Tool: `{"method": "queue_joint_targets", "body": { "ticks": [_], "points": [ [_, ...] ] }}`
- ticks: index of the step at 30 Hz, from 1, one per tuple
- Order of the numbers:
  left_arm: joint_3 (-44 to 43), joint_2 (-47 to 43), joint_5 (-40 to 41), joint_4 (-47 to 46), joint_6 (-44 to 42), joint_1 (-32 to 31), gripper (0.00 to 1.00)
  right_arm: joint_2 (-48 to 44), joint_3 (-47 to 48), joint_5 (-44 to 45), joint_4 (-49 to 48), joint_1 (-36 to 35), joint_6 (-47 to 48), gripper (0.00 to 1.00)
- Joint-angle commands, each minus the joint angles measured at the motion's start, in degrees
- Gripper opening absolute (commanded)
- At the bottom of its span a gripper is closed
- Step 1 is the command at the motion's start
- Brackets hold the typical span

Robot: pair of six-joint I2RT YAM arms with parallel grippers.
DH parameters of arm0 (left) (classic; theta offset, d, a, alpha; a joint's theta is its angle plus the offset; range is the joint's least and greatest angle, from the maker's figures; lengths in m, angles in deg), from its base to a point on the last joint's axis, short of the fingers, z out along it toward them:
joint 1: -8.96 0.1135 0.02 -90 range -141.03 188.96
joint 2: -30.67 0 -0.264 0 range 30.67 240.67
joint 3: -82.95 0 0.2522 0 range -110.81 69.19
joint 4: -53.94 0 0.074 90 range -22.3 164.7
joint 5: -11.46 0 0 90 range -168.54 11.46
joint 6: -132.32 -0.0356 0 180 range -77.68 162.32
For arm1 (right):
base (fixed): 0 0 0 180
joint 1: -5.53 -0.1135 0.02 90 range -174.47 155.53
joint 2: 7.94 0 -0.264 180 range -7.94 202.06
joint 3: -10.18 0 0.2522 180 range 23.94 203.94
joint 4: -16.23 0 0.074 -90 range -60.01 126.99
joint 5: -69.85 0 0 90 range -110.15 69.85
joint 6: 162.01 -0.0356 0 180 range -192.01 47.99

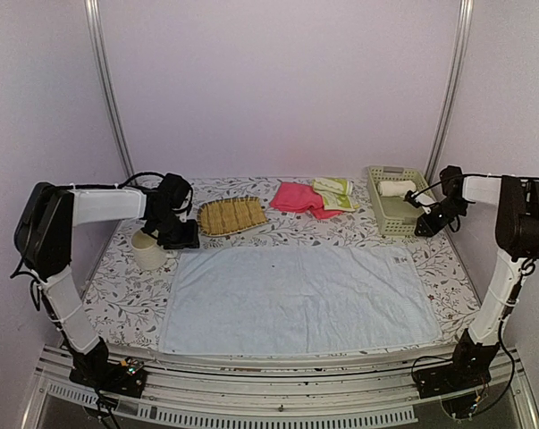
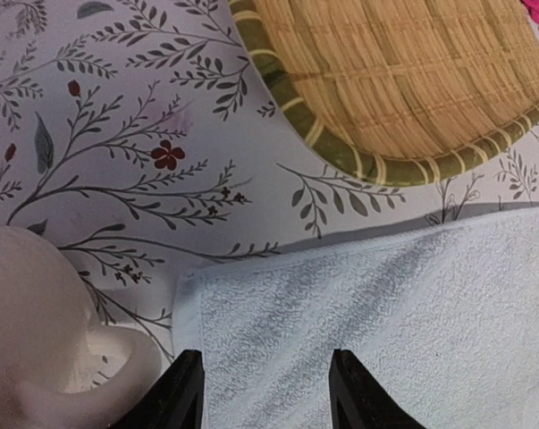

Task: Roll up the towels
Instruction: Move the bin to the corner of the board.

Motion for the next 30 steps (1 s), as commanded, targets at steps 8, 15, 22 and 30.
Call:
{"method": "queue_joint_targets", "body": {
  "ticks": [8,15,22,30],
  "points": [
    [-5.6,7.4,1.3,-0.3,-1.1,2.7,0.46,0.6,1.9,-8.4,-0.4,-0.1,-6.6,0.28],
    [-4.5,8.2,5.0,1.0,-0.8,3.9,0.45,-1.6,-1.4,-10.7,1.0,-0.1,-7.5,0.3],
    [-3.4,8.4,0.4,-0.1,-1.8,5.5,0.43,0.3,-0.9,-12.1,1.2,-0.1,-9.2,0.3],
    [-3.0,9.3,-2.2,0.0,-2.2,5.4,0.36,2.4,-0.2,-13.1,1.0,-0.1,-11.5,0.3]
  ]
}}
